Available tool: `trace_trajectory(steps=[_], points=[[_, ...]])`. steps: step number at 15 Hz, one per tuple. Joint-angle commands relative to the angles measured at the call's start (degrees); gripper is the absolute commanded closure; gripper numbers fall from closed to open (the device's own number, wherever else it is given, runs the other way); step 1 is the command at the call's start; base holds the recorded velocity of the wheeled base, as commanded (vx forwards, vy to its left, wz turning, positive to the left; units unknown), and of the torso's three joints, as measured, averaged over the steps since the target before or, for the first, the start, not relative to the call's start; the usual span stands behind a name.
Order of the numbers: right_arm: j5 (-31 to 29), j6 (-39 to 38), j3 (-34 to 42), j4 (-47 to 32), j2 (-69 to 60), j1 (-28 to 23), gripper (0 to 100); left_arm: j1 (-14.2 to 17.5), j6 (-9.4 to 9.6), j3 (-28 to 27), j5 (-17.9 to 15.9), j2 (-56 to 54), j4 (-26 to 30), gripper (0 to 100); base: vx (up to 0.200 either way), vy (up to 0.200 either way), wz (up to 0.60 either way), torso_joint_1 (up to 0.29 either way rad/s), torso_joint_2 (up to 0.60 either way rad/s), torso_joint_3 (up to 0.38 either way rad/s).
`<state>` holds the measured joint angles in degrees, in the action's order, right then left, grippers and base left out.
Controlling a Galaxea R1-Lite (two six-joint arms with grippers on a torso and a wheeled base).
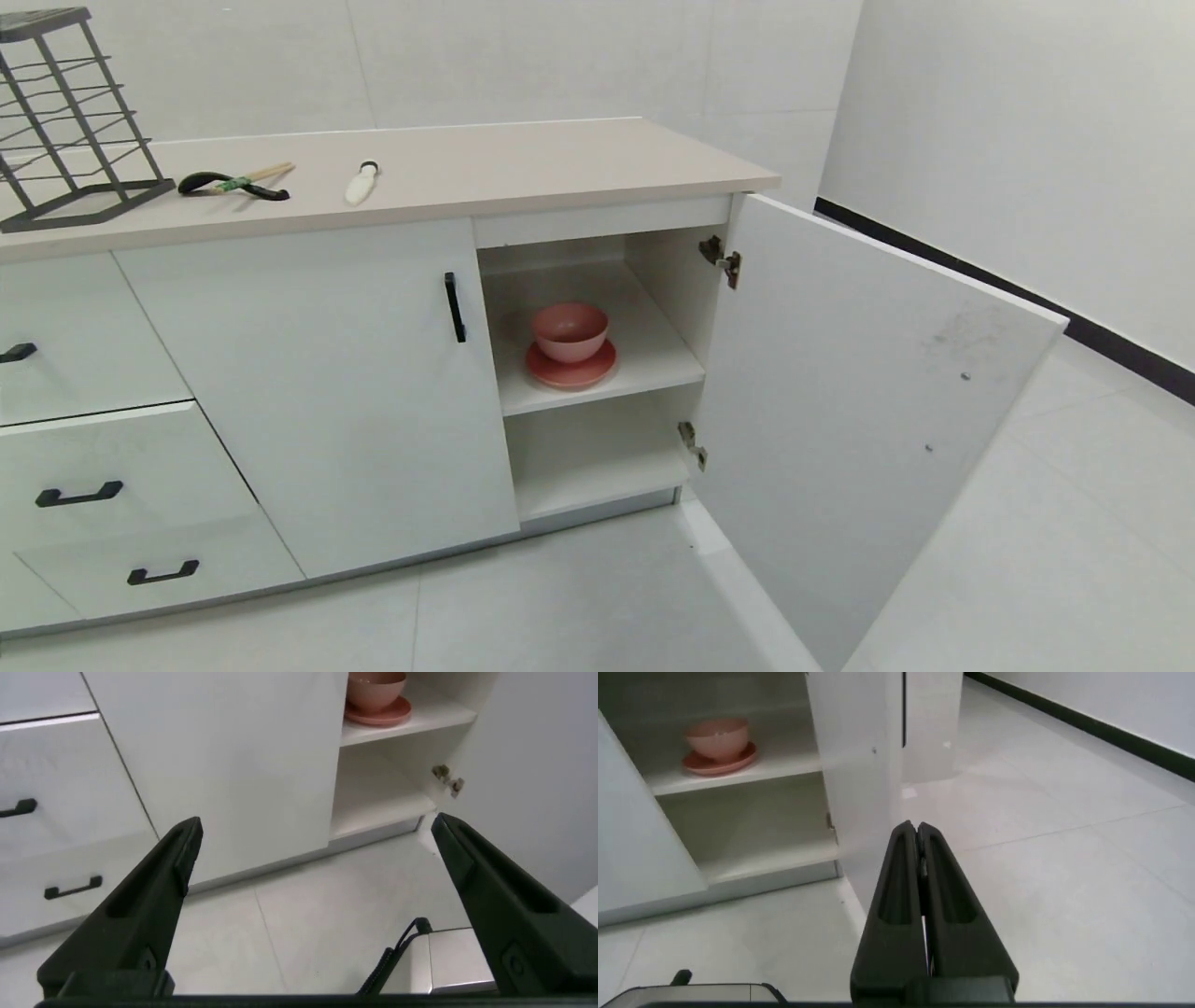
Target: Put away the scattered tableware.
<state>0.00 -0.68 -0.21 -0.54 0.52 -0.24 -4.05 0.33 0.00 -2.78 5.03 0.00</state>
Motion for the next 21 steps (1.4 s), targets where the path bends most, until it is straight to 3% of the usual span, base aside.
trace_trajectory(steps=[1,4,12,15,19,21], points=[[0.0,0.0,0.0,-0.1,0.2,0.0,100,0.0,0.02,0.0,0.0,0.1,0.0,0,0.0,0.0,0.6,0.007,0.0,0.007],[0.1,0.0,0.0,-0.1,0.2,0.0,100,0.0,0.11,0.0,0.0,0.1,0.0,0,0.0,0.0,0.2,0.001,0.0,0.001],[0.1,-0.1,0.0,-0.1,0.2,0.0,100,0.0,0.11,0.0,0.0,0.1,0.0,0,0.0,-0.2,0.0,0.002,0.0,0.001],[0.1,0.2,0.0,-0.1,0.2,0.0,100,0.0,0.2,0.0,0.0,0.1,0.0,0,-0.2,-0.2,0.0,0.001,0.01,0.001],[0.0,0.0,0.0,-0.1,0.2,0.0,100,0.0,0.02,0.0,0.1,0.1,0.0,0,-0.2,-0.05,0.0,0.004,0.0,0.002],[0.0,-0.1,0.0,0.0,0.2,0.0,100,0.0,0.02,0.0,0.1,0.1,0.0,0,0.0,-0.2,0.0,0.0,0.0,0.0]])
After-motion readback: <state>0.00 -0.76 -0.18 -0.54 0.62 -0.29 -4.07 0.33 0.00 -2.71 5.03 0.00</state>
